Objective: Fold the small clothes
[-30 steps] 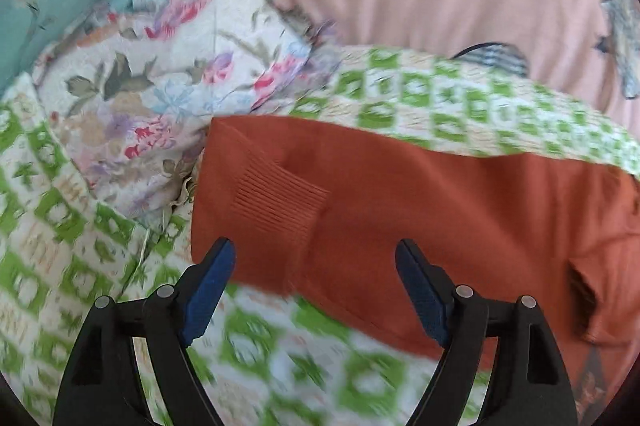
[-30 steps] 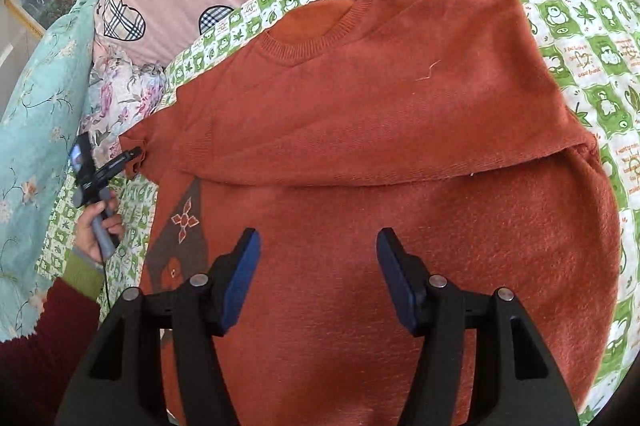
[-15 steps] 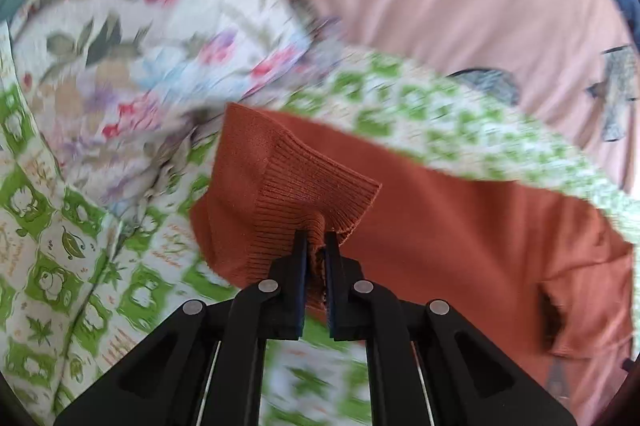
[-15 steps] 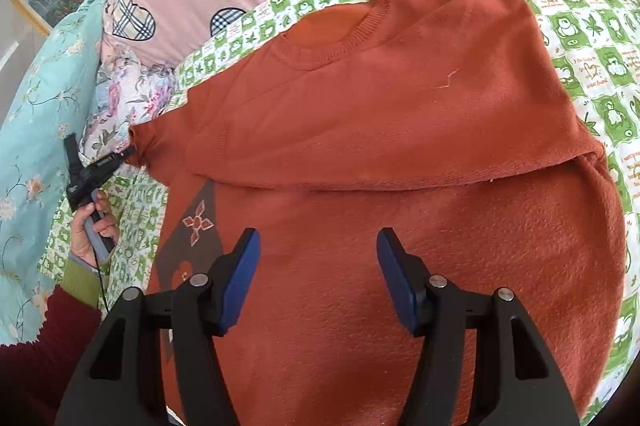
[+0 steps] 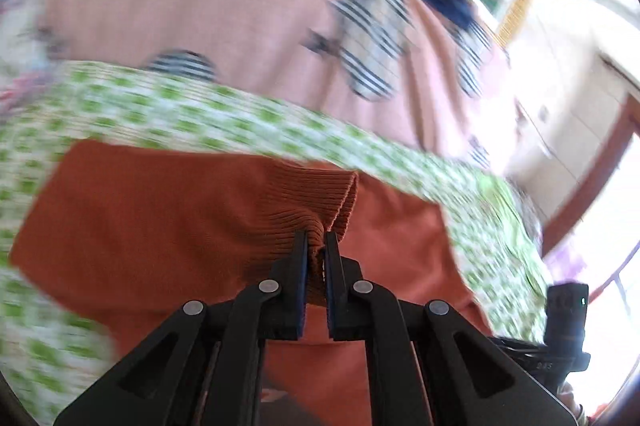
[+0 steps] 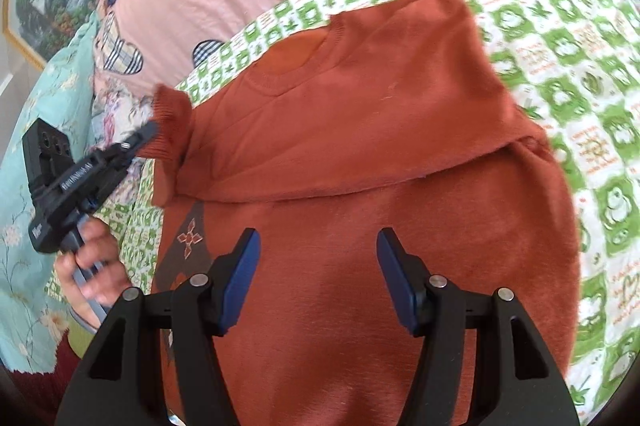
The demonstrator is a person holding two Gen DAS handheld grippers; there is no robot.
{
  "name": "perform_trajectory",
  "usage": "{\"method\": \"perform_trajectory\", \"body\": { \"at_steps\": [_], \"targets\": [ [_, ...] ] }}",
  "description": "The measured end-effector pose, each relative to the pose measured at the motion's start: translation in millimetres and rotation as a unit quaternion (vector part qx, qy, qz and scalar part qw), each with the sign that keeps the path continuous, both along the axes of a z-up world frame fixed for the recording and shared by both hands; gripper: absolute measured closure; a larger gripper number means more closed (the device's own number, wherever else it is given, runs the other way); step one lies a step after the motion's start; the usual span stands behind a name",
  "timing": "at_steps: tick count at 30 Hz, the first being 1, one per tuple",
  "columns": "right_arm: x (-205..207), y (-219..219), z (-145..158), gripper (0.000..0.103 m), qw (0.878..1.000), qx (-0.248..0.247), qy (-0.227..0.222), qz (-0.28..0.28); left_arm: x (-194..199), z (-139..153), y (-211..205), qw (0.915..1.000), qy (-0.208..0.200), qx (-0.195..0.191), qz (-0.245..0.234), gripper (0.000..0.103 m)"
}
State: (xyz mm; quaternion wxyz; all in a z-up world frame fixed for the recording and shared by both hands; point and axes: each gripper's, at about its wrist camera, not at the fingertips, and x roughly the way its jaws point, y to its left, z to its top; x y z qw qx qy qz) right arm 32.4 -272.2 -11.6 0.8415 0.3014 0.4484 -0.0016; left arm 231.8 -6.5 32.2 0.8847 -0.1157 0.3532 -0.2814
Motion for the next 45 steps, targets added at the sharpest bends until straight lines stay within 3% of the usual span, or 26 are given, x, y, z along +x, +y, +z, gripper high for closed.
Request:
{"method": "perform_trajectory", "body": {
  "at_steps": [4,10,13,15,17,21,25,26,28,29,33,36,41,45],
  "targets": [
    [-5,-11,2,0.041,1.000,-0.001,-0.004,-0.016,-4,-29,-76,0.9981,0.023,0.017,-0.054,0.097],
    [7,-14,-1,0.041,1.000,-0.002,-0.005,-0.019,10,-87,-122,0.9933,0.073,0.056,-0.071,0.093],
    [25,-12,-2,0.041,1.000,0.001,-0.009,-0.012,7,-100,-116,0.9901,0.104,0.053,-0.078,0.076],
    [41,-8,-4,0.039,1.000,0.006,-0.014,-0.003,-2,-99,-99,0.9901,0.110,0.046,-0.073,0.055],
    [57,-4,-8,0.037,1.000,0.011,-0.017,0.003,-16,-92,-71,0.9932,0.098,0.039,-0.050,0.047],
    [97,9,-29,0.036,1.000,0.027,0.002,0.016,-37,-78,2,0.9946,0.070,0.063,0.045,0.045],
    [132,31,-52,0.037,0.998,0.039,0.024,0.033,-40,-78,84,0.9795,0.074,0.087,0.166,0.044],
    [138,35,-53,0.041,0.998,0.037,0.022,0.036,-39,-80,99,0.9757,0.079,0.084,0.186,0.044],
    [149,43,-51,0.094,0.998,0.037,0.016,0.045,-33,-85,124,0.9675,0.092,0.086,0.219,0.044],
    [151,43,-47,0.098,0.998,0.047,0.010,0.046,-29,-88,134,0.9644,0.095,0.087,0.231,0.044],
    [134,23,10,0.098,0.995,0.051,-0.078,0.033,-10,-97,142,0.9570,0.103,0.103,0.251,0.044],
    [113,-8,42,0.098,0.993,0.029,-0.112,0.000,-1,-102,135,0.9598,0.105,0.102,0.239,0.042],
    [100,-54,35,0.098,0.996,0.019,-0.081,-0.046,-3,-107,95,0.9694,0.084,0.140,0.183,0.038],
    [94,-66,33,0.098,0.995,0.025,-0.081,-0.051,-5,-105,80,0.9701,0.069,0.165,0.164,0.038]
  ]
}}
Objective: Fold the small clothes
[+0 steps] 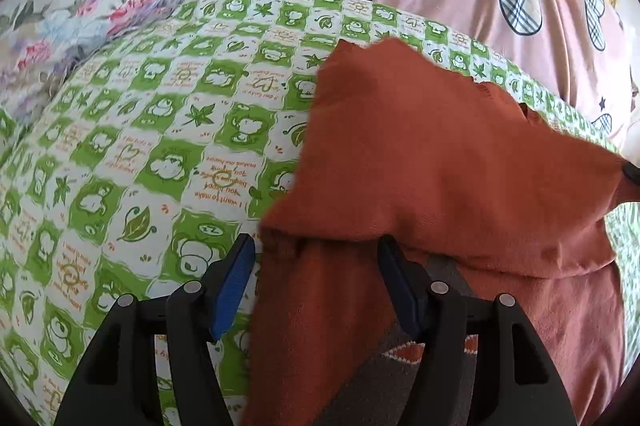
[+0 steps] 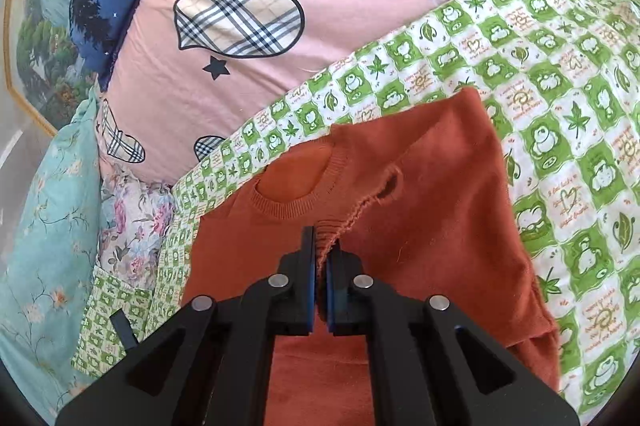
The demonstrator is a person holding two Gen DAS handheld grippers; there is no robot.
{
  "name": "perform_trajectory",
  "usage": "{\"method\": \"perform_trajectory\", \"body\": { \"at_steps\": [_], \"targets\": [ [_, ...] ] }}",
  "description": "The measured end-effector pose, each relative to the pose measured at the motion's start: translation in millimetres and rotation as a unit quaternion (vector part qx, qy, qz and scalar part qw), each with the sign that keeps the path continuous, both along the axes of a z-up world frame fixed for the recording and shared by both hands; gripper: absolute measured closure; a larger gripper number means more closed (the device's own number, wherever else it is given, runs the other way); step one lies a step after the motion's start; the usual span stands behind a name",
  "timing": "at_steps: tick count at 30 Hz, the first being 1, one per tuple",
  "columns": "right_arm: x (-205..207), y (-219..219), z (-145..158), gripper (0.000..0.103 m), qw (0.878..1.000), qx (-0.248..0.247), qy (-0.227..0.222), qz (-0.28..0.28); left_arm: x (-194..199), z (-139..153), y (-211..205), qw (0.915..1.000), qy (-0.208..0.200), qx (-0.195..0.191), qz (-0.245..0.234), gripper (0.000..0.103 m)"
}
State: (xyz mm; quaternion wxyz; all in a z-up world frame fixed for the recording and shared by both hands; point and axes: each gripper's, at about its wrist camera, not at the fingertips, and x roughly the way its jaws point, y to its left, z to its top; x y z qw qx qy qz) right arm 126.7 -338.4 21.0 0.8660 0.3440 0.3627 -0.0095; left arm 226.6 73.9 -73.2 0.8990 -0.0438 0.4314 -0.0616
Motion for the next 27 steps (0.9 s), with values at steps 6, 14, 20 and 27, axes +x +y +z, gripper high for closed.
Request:
{"method": "perform_trajectory", "body": {
  "at_steps": [6,14,20,27],
  "targets": [
    [-13,-11,-2,0.098,0.999,-0.040,0.017,-0.017,9,-2,26,0.9982,0.011,-0.017,0.056,0.043],
    [-20,-6,-62,0.092,0.985,-0.091,0.142,-0.032,1,-4,43,0.9942,-0.001,-0.051,0.094,0.043],
    [1,41,-8,0.046,0.992,-0.119,0.040,0.023,-6,-5,60,0.9885,-0.009,-0.109,0.105,0.043],
    [149,145,-21,0.045,0.975,-0.031,0.016,0.219,-9,-8,67,0.9841,-0.013,-0.141,0.107,0.043]
  ]
}}
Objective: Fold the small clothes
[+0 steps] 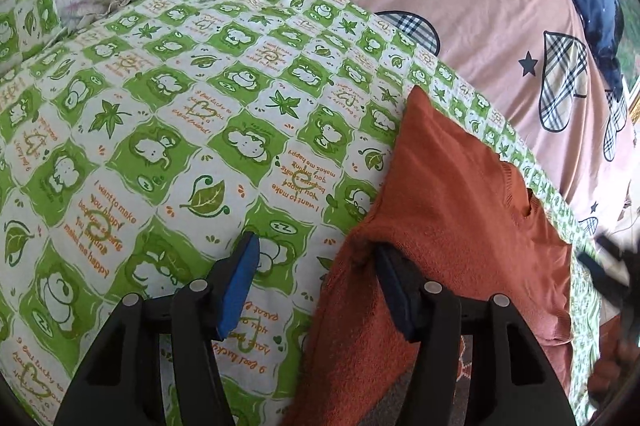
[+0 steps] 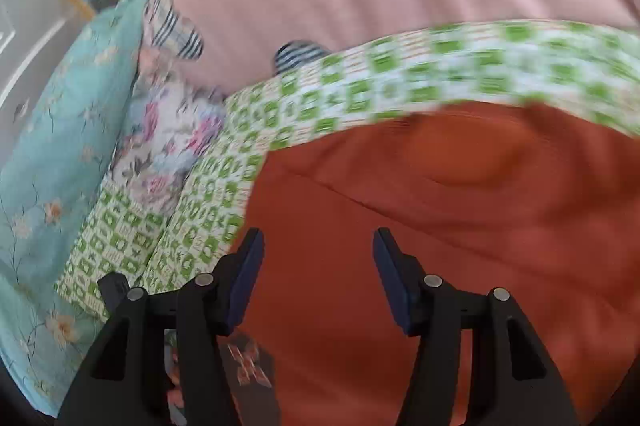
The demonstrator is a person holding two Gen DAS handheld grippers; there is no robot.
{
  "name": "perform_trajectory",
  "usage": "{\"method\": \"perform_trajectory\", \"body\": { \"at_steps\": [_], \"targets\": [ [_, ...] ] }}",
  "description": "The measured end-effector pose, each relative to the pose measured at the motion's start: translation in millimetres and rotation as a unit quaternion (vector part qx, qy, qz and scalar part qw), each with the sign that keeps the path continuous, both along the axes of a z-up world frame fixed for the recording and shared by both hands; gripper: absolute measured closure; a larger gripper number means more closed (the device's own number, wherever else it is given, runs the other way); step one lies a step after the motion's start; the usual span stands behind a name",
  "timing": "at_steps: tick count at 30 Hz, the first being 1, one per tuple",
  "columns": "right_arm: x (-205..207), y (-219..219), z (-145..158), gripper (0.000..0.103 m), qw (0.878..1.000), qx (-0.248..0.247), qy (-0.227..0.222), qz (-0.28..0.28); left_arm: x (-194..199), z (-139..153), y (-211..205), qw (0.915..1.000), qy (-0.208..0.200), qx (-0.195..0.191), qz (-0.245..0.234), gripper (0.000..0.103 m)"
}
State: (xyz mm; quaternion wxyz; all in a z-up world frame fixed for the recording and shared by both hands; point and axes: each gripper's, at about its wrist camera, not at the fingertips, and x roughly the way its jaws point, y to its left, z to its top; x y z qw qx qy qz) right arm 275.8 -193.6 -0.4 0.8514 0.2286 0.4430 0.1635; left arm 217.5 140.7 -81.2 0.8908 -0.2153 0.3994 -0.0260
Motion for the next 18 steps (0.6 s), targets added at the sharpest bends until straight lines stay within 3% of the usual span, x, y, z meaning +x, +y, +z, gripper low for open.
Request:
{"method": "perform_trajectory", "body": {
  "at_steps": [2,5,7,9,12,14,16,18],
  "targets": [
    [47,29,-15,0.045,0.999,0.010,0.016,0.040,-1,0,0,1.0000,-0.001,-0.004,-0.001,0.042],
    [101,63,-39,0.045,0.996,-0.015,0.031,0.080,-1,-1,3,0.9999,-0.006,-0.016,-0.002,0.042],
    [131,82,-63,0.045,0.991,-0.011,0.070,0.111,-4,-2,5,0.9996,-0.011,-0.024,-0.002,0.041],
    [146,102,-75,0.043,0.986,-0.007,0.085,0.146,-4,-3,6,0.9994,-0.014,-0.031,-0.003,0.041],
    [155,124,-69,0.040,0.981,0.034,0.062,0.182,-7,-5,9,0.9985,-0.028,-0.047,0.002,0.041],
    [158,122,-63,0.040,0.988,0.041,0.029,0.144,-9,-6,13,0.9977,-0.033,-0.058,0.004,0.041],
    [153,99,-58,0.040,0.995,0.067,-0.004,0.071,-8,-6,12,0.9977,-0.035,-0.059,0.003,0.041],
    [138,76,-54,0.040,0.998,0.067,-0.007,0.012,-8,-6,12,0.9976,-0.035,-0.059,0.004,0.041]
  ]
}}
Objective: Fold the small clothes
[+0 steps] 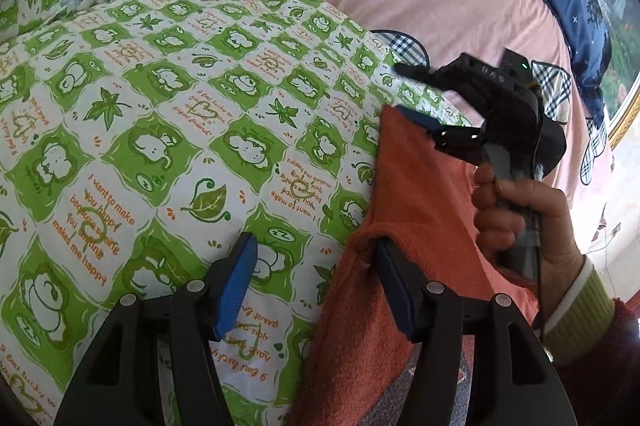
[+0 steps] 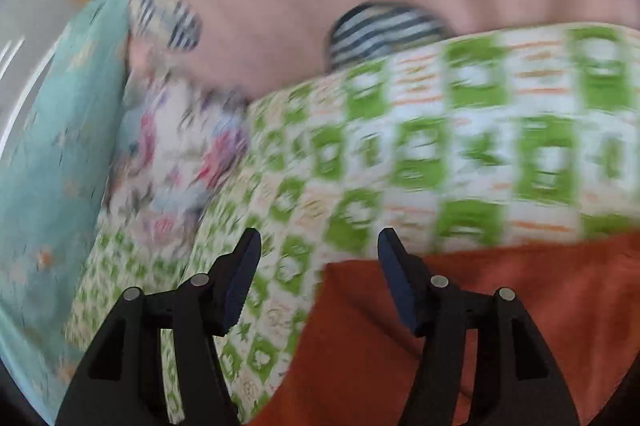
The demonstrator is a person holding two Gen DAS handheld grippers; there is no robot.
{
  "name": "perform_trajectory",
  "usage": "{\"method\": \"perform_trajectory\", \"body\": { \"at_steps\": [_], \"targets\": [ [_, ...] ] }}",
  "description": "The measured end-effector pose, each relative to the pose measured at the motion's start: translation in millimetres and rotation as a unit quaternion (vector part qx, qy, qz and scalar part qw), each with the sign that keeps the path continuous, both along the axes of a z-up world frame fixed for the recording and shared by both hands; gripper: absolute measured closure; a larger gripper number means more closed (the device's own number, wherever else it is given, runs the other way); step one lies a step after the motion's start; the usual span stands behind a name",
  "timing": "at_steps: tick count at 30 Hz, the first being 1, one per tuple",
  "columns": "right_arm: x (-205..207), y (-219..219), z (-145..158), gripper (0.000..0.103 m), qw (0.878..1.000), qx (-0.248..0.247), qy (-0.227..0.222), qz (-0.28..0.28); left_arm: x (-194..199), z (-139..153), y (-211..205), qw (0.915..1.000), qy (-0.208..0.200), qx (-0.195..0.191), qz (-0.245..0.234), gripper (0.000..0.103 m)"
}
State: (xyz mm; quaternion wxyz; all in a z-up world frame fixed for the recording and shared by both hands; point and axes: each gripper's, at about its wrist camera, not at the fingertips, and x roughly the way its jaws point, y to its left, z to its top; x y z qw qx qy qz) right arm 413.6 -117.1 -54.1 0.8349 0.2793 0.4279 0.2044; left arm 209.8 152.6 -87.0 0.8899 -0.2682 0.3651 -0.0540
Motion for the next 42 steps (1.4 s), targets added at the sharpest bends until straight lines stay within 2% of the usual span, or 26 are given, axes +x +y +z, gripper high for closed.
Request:
{"method": "perform_trajectory", "body": {
  "at_steps": [3,5,8,11,16,19,23,26,27,29,31,33,36,38,40,42],
  "targets": [
    [-43,-26,11,0.040,1.000,-0.007,-0.001,-0.024,-2,2,2,1.0000,0.000,-0.004,0.006,0.041],
    [-88,-44,20,0.040,0.999,-0.026,-0.005,-0.025,-7,4,6,0.9998,0.001,-0.010,0.017,0.042],
    [-147,-76,23,0.040,0.998,-0.051,0.008,-0.041,-16,5,17,0.9991,0.003,-0.024,0.035,0.042],
    [-213,-116,19,0.040,0.994,-0.067,0.033,-0.082,-22,5,23,0.9984,0.007,-0.025,0.050,0.042],
    [-323,-172,24,0.040,0.980,-0.088,0.050,-0.169,-22,8,15,0.9986,0.015,0.012,0.049,0.042],
    [-372,-191,25,0.040,0.973,-0.095,0.065,-0.202,-22,10,11,0.9986,0.024,0.024,0.041,0.041],
    [-418,-198,31,0.040,0.967,-0.103,0.071,-0.221,-39,21,5,0.9986,0.042,0.032,0.003,0.038],
    [-443,-202,33,0.040,0.965,-0.110,0.072,-0.227,-64,31,-1,0.9976,0.047,0.038,-0.034,0.027],
    [-451,-203,35,0.040,0.964,-0.113,0.073,-0.230,-75,35,-5,0.9962,0.049,0.053,-0.049,0.023],
    [-466,-205,38,0.039,0.962,-0.122,0.074,-0.234,-91,38,-11,0.9925,0.056,0.082,-0.072,0.023],
    [-487,-210,41,0.039,0.959,-0.124,0.074,-0.242,-110,36,-11,0.9879,0.070,0.092,-0.104,0.022],
    [-504,-214,41,0.038,0.961,-0.118,0.080,-0.236,-125,34,-7,0.9850,0.085,0.081,-0.127,0.022],
    [-527,-213,34,0.038,0.967,-0.103,0.105,-0.209,-149,30,3,0.9808,0.109,0.032,-0.158,0.022],
    [-543,-207,30,0.038,0.971,-0.093,0.118,-0.187,-167,25,5,0.9741,0.130,0.002,-0.185,0.022],
    [-559,-198,27,0.037,0.976,-0.083,0.123,-0.157,-185,21,1,0.9676,0.145,0.000,-0.207,0.021],
    [-570,-188,27,0.036,0.982,-0.074,0.121,-0.125,-204,22,-3,0.9644,0.140,0.011,-0.224,0.020]
  ]
}}
